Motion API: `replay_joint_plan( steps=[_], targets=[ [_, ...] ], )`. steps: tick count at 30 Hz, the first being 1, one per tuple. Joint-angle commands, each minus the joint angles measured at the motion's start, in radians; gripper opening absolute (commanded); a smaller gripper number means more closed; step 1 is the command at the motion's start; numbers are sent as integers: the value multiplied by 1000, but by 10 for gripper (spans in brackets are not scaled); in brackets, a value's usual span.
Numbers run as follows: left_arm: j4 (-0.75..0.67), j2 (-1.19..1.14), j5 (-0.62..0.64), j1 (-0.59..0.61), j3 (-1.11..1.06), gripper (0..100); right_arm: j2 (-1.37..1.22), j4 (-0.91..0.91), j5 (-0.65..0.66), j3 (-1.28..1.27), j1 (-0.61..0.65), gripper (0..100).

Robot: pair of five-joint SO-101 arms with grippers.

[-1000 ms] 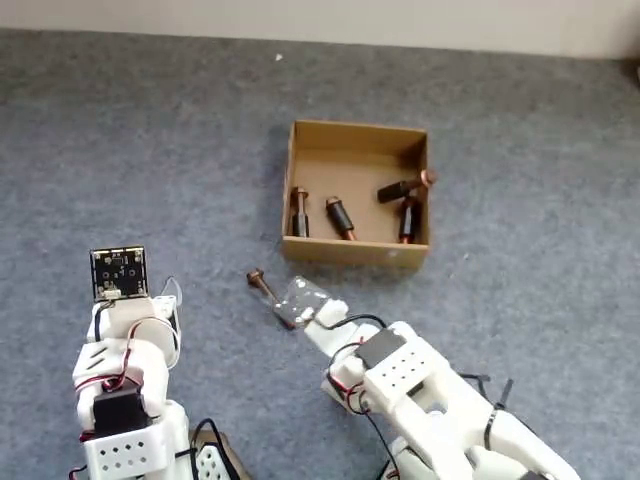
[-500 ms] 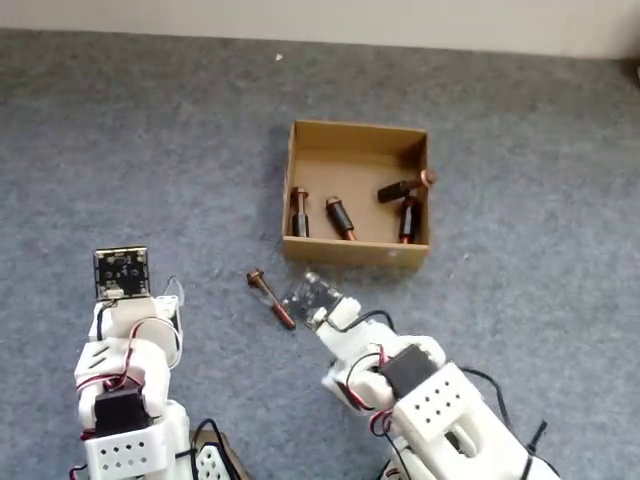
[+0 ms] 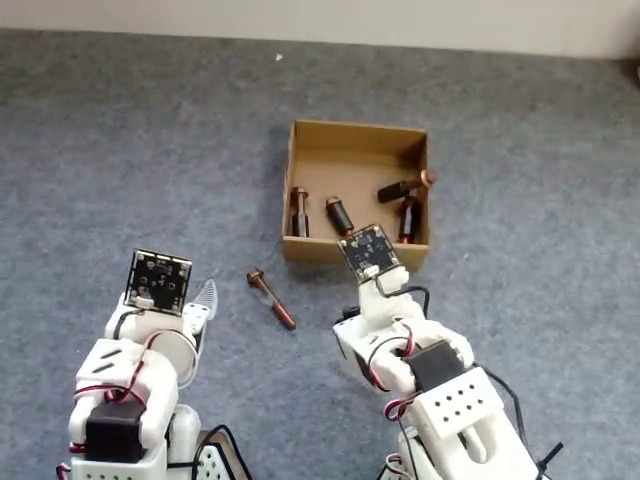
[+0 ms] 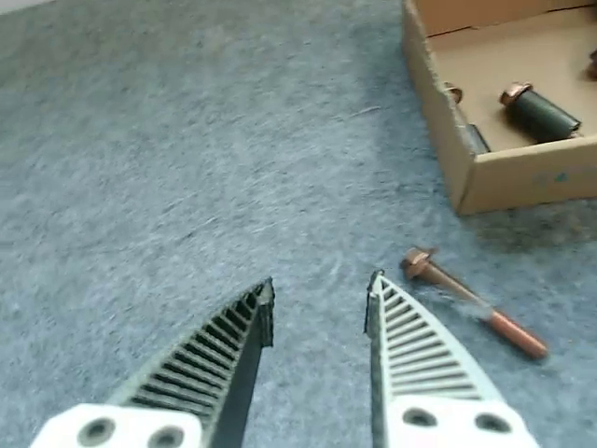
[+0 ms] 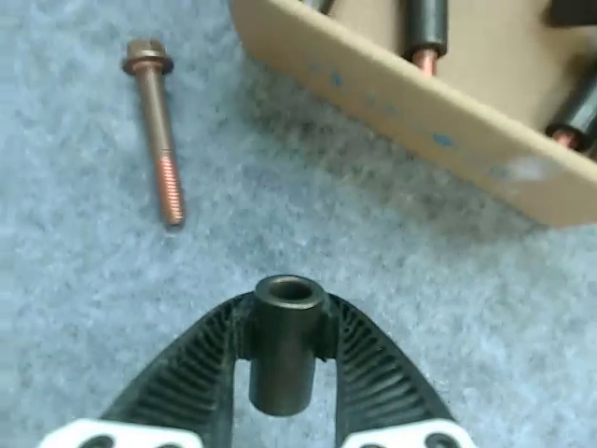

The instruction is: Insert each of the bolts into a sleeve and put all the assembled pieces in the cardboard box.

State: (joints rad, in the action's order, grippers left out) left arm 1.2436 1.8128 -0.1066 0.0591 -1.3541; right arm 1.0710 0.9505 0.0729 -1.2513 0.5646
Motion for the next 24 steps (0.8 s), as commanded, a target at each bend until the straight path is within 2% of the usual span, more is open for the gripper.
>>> replay_joint_plan(
  steps=[1,5,10,14,17,21,24],
  targets=[
    [3,-24,-15,-71,56,190,24,-84,-11,-18,-25,6],
    [-32,-220,-5,-87,136,190,24,-93,-11,-25,-33,6],
    [-48,-661,83,-113,360,191,24,-114,-48,-35,-87,6],
    [-54,-1010,195,-171,487,198,24,-119,-51,-45,-114,6],
    [-54,-1242,298,-213,565,259,24,-119,-51,-48,-117,6],
    [-54,-1489,443,-231,677,309,24,-119,-46,-51,-117,6],
    [-54,-1629,491,-231,768,316,24,-119,-46,-51,-117,6]
  ],
)
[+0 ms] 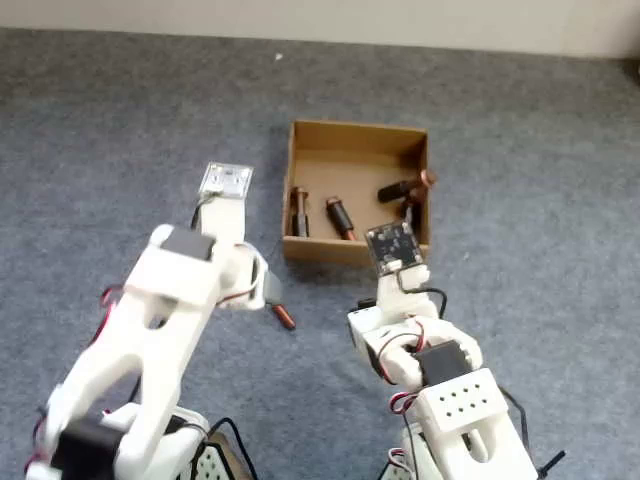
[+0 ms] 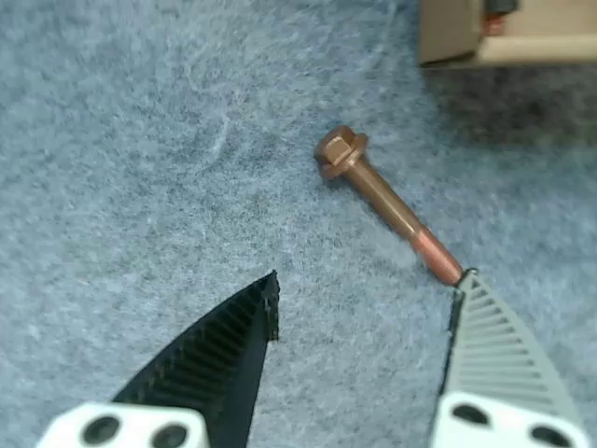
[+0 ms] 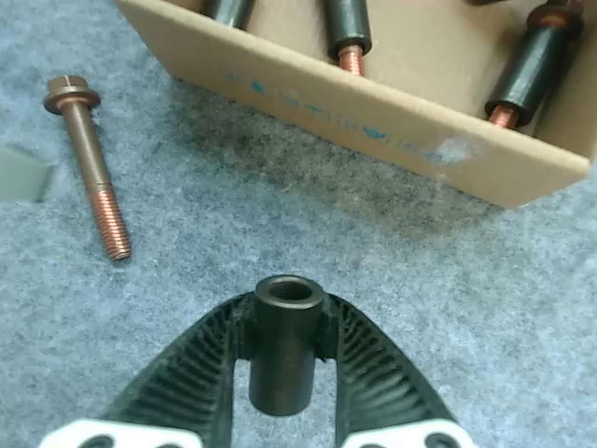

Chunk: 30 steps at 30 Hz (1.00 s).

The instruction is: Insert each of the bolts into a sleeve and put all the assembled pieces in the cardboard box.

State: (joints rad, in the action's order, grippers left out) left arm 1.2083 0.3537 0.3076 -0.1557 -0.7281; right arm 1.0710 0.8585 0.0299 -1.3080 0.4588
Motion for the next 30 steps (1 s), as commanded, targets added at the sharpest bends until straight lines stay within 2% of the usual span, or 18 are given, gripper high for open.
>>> replay_joint_plan(
  steps=[1,6,11,14,20,27,30],
  targets=[
    [-18,-211,84,-18,170,316,24,-27,-2,5,-12,6],
    [-23,-409,144,-25,286,314,24,-27,-2,5,-12,6],
    [-68,-602,152,-25,364,307,24,-27,-2,5,-12,6],
    [-38,-654,147,-25,423,235,24,-27,-2,5,-12,6],
    [-38,-676,146,-22,447,5,24,-27,-2,5,-12,6],
    [-32,-636,143,-22,440,5,24,-27,-2,5,-12,6],
    [-37,-542,86,-21,407,5,24,-25,-2,5,-12,6]
  ],
)
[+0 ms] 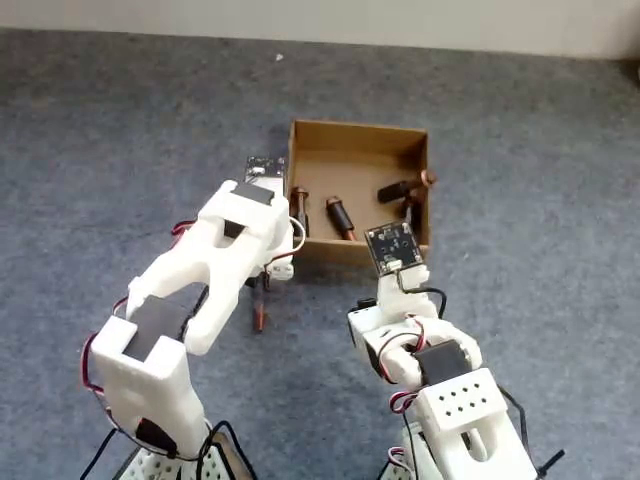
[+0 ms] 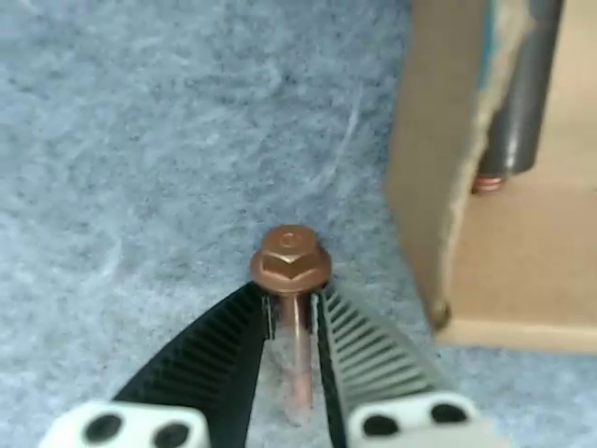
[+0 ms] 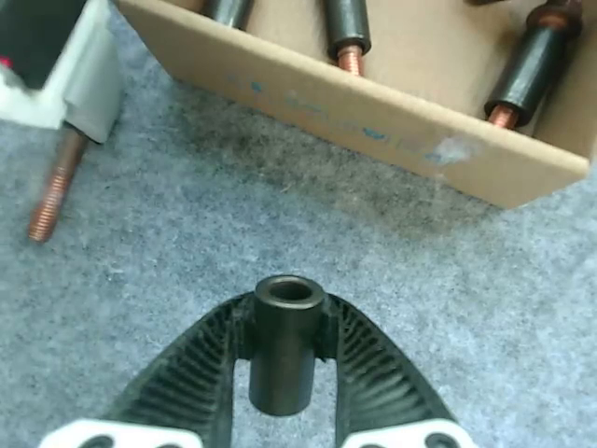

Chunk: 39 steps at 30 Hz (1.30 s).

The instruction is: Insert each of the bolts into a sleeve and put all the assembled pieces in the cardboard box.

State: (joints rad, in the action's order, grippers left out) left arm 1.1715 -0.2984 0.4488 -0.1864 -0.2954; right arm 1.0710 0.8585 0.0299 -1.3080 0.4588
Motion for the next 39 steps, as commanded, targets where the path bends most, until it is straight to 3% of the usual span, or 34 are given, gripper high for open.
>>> replay_joint_plan(
  steps=[1,5,14,21,33,39],
  targets=[
    [-2,151,-68,12,-45,5,24,-25,0,5,-13,6],
    [-15,348,-112,13,-151,5,25,-22,0,13,-13,6],
    [-245,862,-193,16,-493,5,33,-25,0,54,-12,6],
    [-324,1250,-187,81,-621,5,237,-25,0,107,-4,5],
    [-322,1782,-186,1,-668,5,478,-41,2,104,260,5],
    [-319,1962,-186,-76,-723,5,616,-134,189,25,387,5]
  ],
)
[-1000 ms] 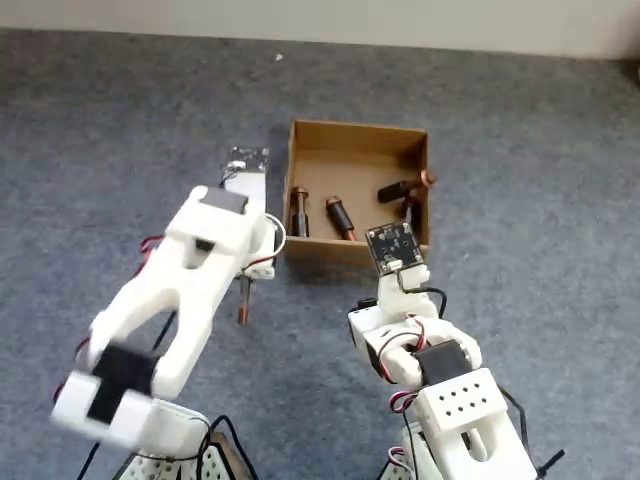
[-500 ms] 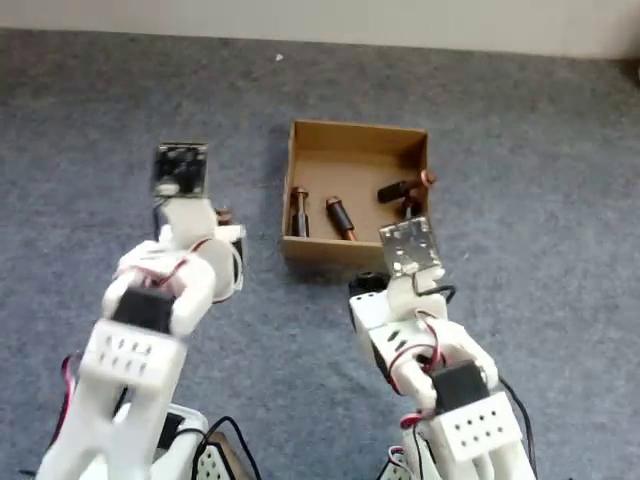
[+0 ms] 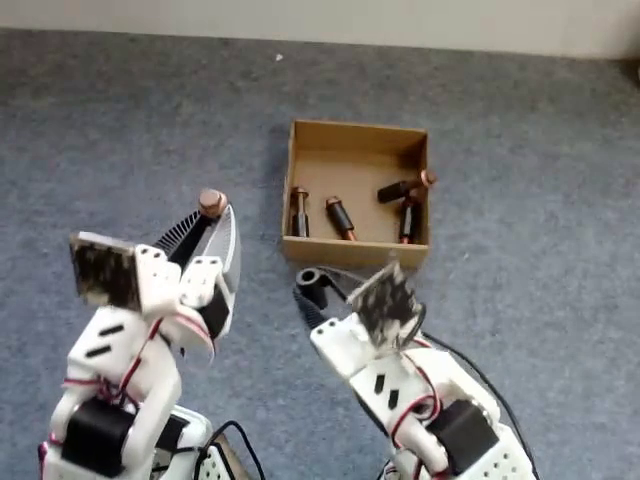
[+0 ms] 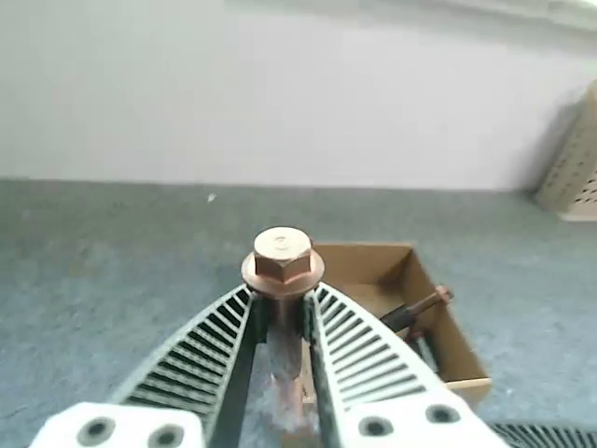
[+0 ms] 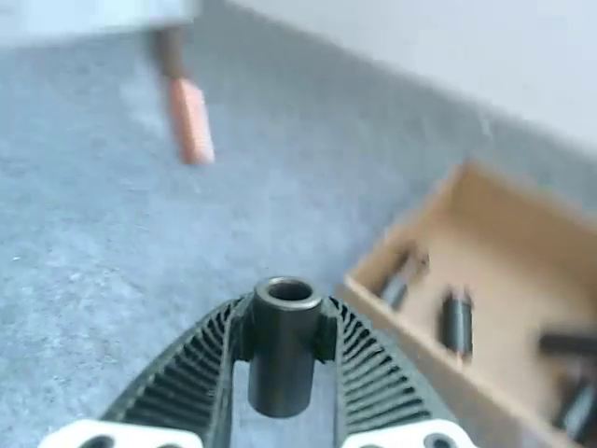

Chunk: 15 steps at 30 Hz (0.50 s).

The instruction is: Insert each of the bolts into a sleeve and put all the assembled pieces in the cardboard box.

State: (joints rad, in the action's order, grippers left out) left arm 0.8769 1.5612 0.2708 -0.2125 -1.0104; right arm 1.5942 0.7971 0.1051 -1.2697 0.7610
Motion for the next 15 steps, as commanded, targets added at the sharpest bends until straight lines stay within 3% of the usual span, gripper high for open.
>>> replay_joint_plan(
  steps=[1,7,15],
  targets=[
    [-23,128,-8,-58,-16,5,120,-90,130,-35,110,5],
    [-21,257,-8,-116,-36,5,248,-160,187,-166,216,5],
    [83,266,-8,-209,-41,6,239,-262,193,-206,217,5]
  ],
)
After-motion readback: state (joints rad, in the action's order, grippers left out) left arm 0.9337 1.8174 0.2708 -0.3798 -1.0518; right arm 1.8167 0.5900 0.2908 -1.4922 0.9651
